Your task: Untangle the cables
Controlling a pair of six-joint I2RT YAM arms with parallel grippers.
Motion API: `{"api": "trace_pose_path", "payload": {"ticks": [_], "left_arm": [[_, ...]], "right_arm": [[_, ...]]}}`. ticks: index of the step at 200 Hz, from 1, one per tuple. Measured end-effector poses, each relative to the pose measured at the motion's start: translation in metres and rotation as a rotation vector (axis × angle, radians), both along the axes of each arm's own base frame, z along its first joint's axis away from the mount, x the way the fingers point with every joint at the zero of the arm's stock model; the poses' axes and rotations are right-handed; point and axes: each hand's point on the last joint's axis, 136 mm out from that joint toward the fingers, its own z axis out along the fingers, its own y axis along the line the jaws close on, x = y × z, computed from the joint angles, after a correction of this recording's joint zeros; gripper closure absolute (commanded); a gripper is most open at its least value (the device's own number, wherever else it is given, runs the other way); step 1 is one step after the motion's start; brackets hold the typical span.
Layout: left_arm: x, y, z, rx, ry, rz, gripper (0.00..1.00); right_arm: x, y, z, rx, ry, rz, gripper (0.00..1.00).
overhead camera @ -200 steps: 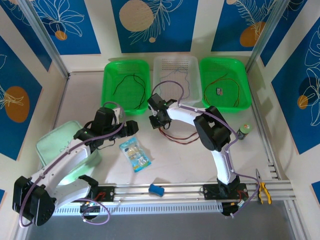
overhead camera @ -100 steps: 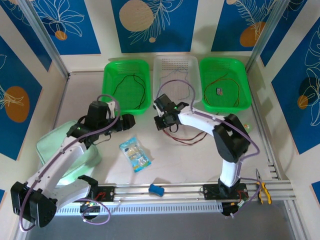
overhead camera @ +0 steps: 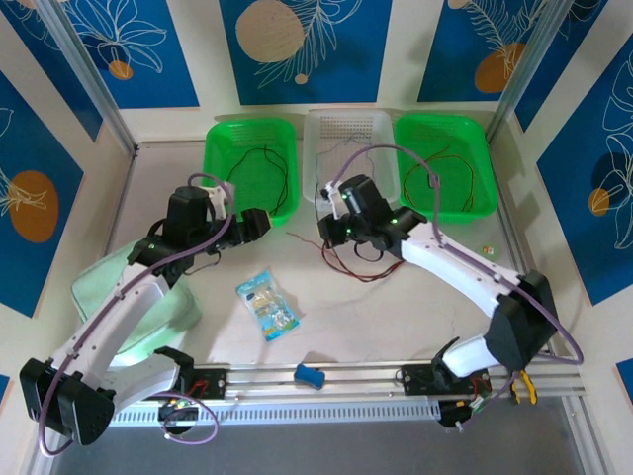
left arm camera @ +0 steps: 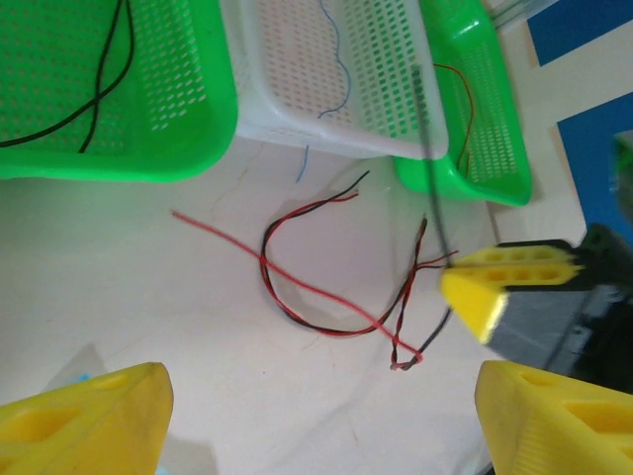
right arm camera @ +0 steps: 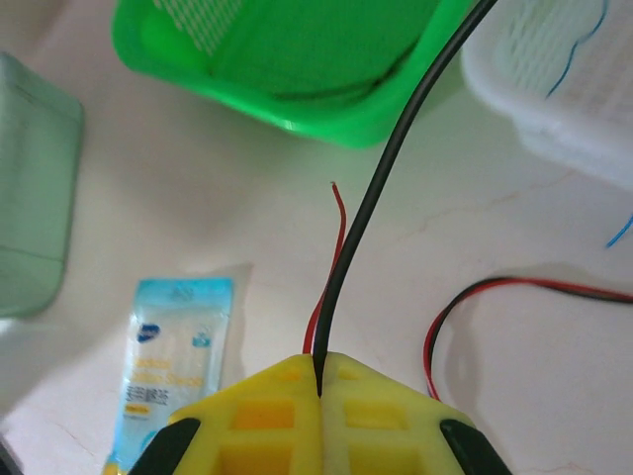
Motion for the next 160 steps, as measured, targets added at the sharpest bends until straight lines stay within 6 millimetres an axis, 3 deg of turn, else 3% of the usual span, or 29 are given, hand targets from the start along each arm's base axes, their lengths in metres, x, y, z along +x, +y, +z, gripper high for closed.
{"api": "trace_pose_path", "payload": {"ticks": [37,80,130,160], "left_arm": [[0.007,-0.009,0.008,-0.015,-0.001,-0.02,0.2],[0.01,-0.026,0.049,0.001,-0.118,-0.077,0.22],[0.006,-0.058,0.099,-0.033,-0.256,-0.188,0.25],[0.005,-0.089,0.117,-0.066,-0.294,-0.268,0.25]], "right_arm": [[-0.002,-0.019,0.052,0.096,-0.103,-0.026,1.0],[-0.002,-0.035,0.1,0.186,-0.184,-0.027,1.0],[-0.006,-0.042,0.131,0.287,-0.246,0.071,1.0],[-0.013,-0.037,0.137,0.32,-0.253,0.141,1.0]]}}
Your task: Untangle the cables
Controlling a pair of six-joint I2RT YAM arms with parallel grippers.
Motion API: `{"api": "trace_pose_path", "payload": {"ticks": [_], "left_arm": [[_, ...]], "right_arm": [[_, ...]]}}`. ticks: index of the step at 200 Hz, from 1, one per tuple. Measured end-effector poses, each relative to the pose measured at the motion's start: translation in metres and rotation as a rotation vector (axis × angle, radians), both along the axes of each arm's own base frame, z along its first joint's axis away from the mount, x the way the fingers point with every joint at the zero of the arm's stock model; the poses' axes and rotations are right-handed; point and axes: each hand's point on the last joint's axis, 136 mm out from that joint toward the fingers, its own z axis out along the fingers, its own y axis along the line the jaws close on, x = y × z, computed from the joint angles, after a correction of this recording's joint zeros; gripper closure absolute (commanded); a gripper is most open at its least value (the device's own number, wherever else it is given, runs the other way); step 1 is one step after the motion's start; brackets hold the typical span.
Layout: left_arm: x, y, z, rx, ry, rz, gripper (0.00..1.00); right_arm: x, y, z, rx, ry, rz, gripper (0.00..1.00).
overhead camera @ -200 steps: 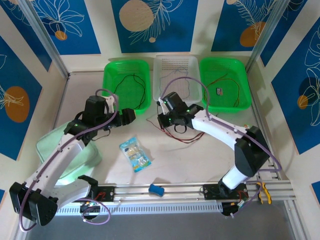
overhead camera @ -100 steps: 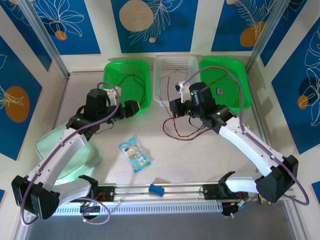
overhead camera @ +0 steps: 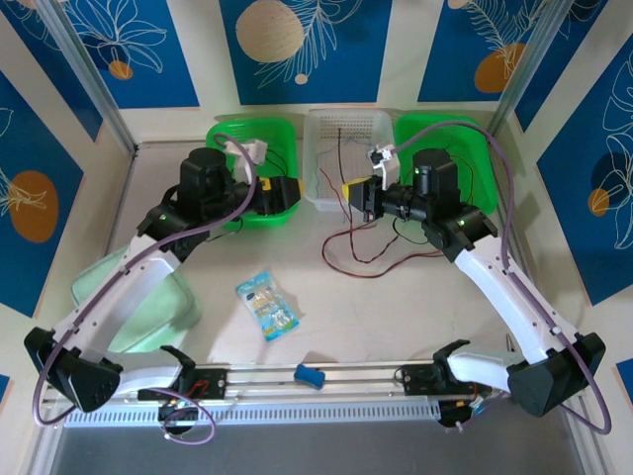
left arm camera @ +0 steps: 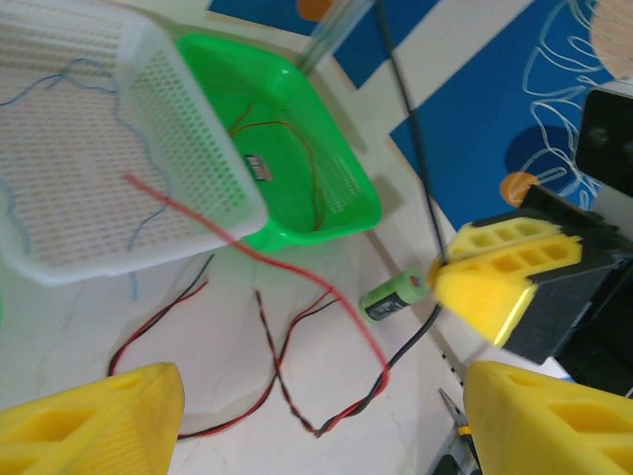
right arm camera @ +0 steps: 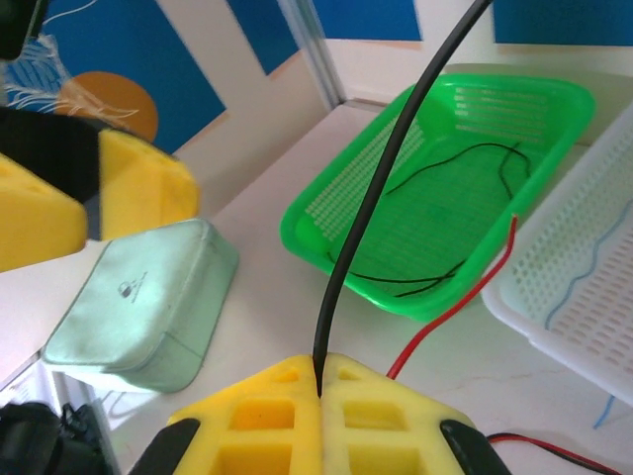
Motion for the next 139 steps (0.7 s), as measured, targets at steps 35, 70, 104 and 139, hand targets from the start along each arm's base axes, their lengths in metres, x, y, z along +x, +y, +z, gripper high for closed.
{"api": "trace_pose_path", "payload": {"ticks": [35,70,104,139], "left_arm": [[-0.004,-0.04,0.011,-0.001,-0.03,-0.096,0.26],[0.003,-0.059,0.018,-0.001,-0.048,-0.122,0.47],[0.012,-0.066,0.026,-0.025,-0.052,-0.118,0.61],[0.014,-0.072,0.031,-0.053,-0.04,-0.126,0.93]], "right_arm": [[-0.01,0.006,0.002,0.019,0.004,0.075,1.0],[-0.016,0.01,0.004,0.031,0.003,0.121,1.0],[-0.021,0.012,0.008,0.043,-0.002,0.156,1.0],[-0.022,0.011,0.011,0.052,-0.005,0.171,1.0]]}}
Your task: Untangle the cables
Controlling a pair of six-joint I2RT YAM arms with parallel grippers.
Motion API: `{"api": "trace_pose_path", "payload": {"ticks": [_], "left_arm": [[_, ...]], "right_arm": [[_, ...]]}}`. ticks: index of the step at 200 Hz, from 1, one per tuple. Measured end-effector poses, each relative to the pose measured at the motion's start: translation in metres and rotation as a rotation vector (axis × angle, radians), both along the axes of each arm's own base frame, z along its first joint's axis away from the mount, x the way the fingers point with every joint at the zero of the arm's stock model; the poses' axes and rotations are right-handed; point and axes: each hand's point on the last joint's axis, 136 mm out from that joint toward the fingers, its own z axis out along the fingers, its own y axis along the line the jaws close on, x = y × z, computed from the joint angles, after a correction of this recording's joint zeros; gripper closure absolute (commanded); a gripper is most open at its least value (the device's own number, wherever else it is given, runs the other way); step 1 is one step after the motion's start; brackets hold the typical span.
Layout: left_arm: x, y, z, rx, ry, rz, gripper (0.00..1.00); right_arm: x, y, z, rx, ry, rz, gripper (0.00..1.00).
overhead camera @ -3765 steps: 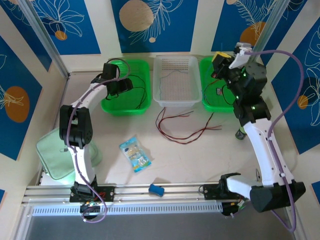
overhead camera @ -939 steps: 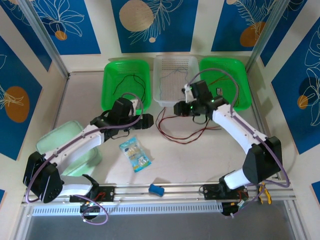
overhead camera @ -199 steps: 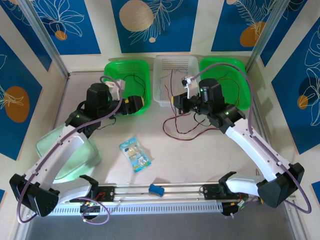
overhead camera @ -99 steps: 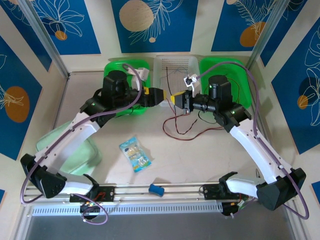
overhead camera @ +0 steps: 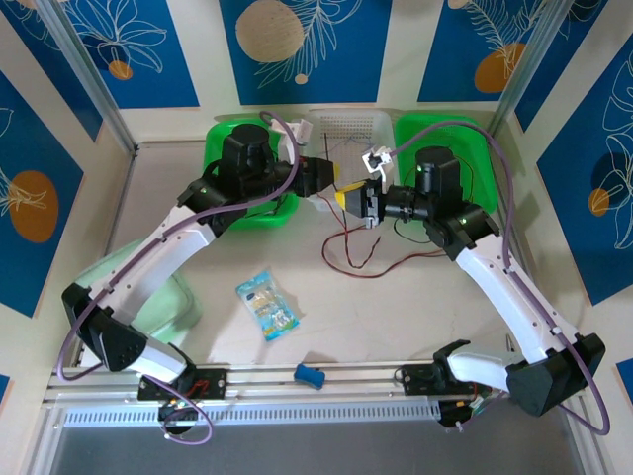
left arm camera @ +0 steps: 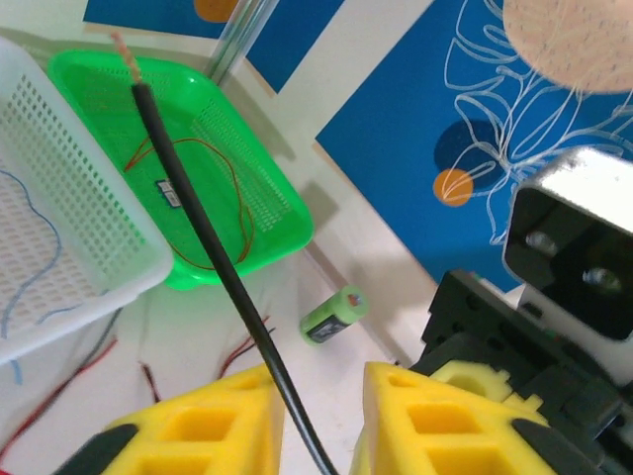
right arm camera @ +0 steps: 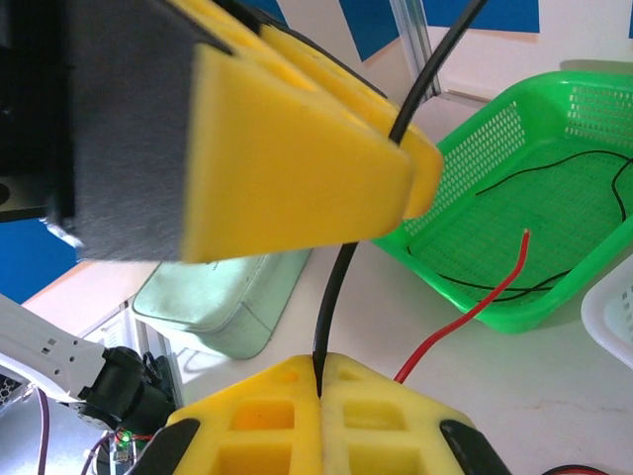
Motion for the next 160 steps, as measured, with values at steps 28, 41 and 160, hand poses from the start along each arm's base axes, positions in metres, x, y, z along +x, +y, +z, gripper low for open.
{"api": "trace_pose_path", "payload": {"ticks": [28,41,160], "left_arm": [[-0.001,-0.003,0.008,-0.023,-0.006,-0.006,1.0],[-0.001,-0.002,0.013,-0.03,-0.013,-0.004,1.0],[0.011,0.006,0.032,-0.061,-0.033,0.086,1.0]], "right_arm": [[0.002,-0.002,0.004,0.001,-0.016,-0.004,0.87],[0.001,-0.003,0.007,0.002,-0.031,-0.006,0.73],[-0.069,0.007,0.014,-0.218,-0.743,0.003,0.55]]}}
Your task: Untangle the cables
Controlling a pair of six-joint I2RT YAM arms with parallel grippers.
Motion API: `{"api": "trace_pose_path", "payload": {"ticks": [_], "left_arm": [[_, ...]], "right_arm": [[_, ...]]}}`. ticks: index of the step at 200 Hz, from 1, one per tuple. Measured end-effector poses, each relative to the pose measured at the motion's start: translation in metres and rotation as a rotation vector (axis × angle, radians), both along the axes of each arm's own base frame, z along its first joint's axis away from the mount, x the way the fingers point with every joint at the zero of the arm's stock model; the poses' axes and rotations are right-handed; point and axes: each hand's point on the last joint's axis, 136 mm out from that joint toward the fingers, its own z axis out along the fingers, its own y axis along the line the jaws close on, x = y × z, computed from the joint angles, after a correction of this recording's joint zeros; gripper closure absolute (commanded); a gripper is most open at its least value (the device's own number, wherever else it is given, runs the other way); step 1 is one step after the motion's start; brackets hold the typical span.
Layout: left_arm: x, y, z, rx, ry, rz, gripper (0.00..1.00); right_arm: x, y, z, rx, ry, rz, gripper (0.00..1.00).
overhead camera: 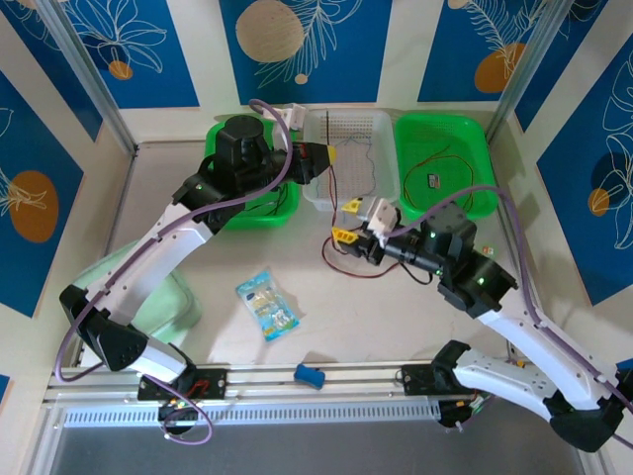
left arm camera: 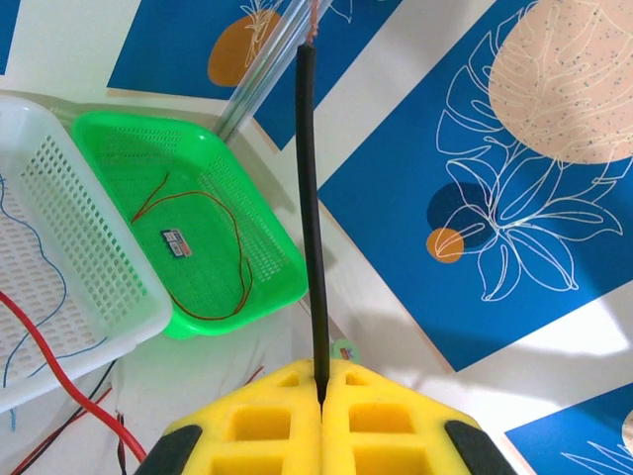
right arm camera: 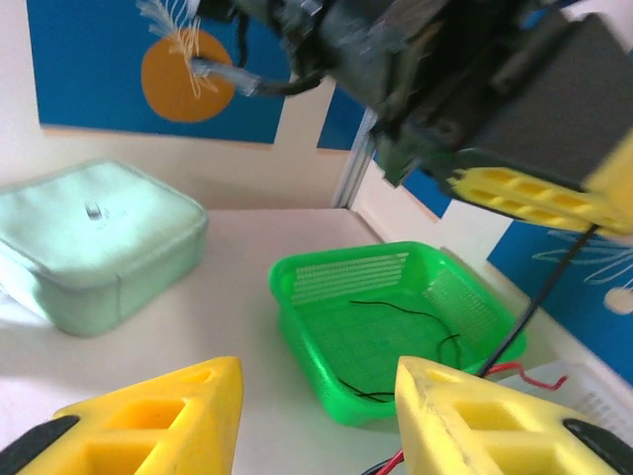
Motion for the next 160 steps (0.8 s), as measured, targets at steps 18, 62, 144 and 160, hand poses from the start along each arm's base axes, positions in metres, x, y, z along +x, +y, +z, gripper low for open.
{"api": "trace_pose_path", "payload": {"ticks": [18,62,144,160], "left_arm": [[0.0,0.0,0.0,0.001,0.0,0.001,1.0],[-0.001,0.0,0.005,-0.006,-0.008,0.0,1.0],[-0.004,-0.003,0.007,-0.006,-0.011,-0.004,1.0],[-0.005,-0.003,0.009,-0.008,-0.014,-0.006,1.0]], "right_arm": [[-0.002,0.012,-0.01,-0.07,-0.089,0.009,0.55],[0.008,0.041,-0.021,-0.18,-0.241,0.001,0.54],[0.06,0.032,-0.022,-0.226,-0.359,-0.199,0.49],[0.069,0.027,-0.026,-0.249,-0.361,-0.234,0.49]]}}
